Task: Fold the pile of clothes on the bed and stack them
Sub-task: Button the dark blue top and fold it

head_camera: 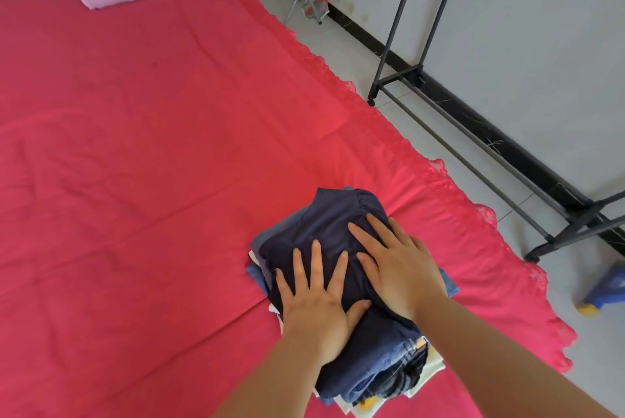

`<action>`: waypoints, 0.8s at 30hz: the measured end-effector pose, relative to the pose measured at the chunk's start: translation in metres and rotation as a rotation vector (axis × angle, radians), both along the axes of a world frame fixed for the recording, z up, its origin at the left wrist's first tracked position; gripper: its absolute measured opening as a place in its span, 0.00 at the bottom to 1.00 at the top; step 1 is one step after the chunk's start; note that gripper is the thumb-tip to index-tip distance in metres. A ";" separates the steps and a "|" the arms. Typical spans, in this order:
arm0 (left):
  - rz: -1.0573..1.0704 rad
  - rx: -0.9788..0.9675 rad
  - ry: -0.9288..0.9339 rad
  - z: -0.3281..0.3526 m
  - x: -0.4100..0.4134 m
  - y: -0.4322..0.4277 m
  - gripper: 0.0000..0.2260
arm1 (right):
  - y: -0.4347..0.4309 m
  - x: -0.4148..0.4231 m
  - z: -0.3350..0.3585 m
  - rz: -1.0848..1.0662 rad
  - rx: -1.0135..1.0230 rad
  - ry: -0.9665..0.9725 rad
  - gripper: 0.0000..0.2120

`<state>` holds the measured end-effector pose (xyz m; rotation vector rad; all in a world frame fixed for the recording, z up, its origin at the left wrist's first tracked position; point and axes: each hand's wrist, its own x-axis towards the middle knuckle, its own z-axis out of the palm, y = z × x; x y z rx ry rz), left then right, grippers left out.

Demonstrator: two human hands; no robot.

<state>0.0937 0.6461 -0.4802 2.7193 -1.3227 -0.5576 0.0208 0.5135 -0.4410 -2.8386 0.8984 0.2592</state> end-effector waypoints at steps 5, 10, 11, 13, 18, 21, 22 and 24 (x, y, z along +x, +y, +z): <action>0.002 0.014 0.052 0.001 0.002 -0.006 0.32 | -0.006 0.004 0.003 0.002 0.054 -0.003 0.22; 0.075 0.061 0.083 0.007 -0.001 -0.009 0.32 | -0.017 0.006 0.003 0.028 0.107 0.036 0.22; 0.108 0.056 0.058 0.011 0.000 -0.011 0.32 | -0.018 0.006 0.006 0.038 0.140 0.045 0.23; 0.070 0.052 -0.024 0.017 -0.003 -0.015 0.36 | -0.024 0.005 0.007 0.097 0.182 0.065 0.28; 0.061 0.074 0.088 0.052 -0.008 -0.011 0.41 | -0.035 0.011 0.053 0.259 0.111 0.201 0.24; 0.088 0.073 0.101 0.064 -0.020 -0.010 0.43 | -0.012 0.023 0.089 0.312 0.048 0.116 0.26; 0.111 0.089 0.107 0.065 -0.023 -0.008 0.44 | 0.000 0.023 0.089 0.340 0.067 0.054 0.25; 0.173 0.093 0.081 0.066 -0.026 -0.003 0.42 | 0.014 0.016 0.075 0.394 0.079 -0.044 0.22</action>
